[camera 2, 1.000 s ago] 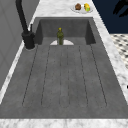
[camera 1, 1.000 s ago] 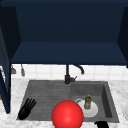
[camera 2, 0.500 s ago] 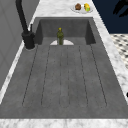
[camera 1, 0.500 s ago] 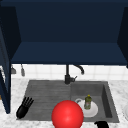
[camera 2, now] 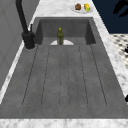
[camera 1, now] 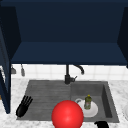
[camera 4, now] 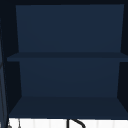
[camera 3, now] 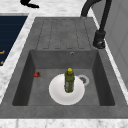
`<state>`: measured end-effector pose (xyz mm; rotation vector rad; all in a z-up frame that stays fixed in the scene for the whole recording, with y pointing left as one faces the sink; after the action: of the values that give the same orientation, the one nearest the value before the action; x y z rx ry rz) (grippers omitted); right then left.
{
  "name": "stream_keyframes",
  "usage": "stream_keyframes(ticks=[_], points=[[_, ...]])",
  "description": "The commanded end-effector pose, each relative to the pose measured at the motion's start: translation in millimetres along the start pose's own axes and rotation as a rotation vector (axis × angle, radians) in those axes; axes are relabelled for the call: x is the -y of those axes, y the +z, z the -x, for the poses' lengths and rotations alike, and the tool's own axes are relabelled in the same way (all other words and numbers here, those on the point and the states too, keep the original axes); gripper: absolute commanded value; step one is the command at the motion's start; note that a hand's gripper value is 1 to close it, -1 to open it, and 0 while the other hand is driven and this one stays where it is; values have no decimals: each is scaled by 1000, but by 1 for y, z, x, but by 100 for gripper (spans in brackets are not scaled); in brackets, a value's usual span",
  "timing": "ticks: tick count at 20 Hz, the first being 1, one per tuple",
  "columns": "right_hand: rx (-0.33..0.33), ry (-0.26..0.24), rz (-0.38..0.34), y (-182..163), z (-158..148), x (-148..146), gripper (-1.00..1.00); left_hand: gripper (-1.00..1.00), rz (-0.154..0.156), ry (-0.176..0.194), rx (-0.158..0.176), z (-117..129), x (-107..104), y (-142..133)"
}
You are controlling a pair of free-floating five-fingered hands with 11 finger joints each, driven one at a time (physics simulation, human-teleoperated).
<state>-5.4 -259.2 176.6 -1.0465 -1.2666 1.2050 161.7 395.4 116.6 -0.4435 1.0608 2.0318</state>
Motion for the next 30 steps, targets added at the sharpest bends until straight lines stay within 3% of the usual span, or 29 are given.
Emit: stream_keyframes(ticks=[1,30], points=[[0,0,0,0,0,0,0,-100,-129,87,-22,4,3,-1],[0,0,0,0,0,0,0,-100,-168,413,14,23,33,-12]])
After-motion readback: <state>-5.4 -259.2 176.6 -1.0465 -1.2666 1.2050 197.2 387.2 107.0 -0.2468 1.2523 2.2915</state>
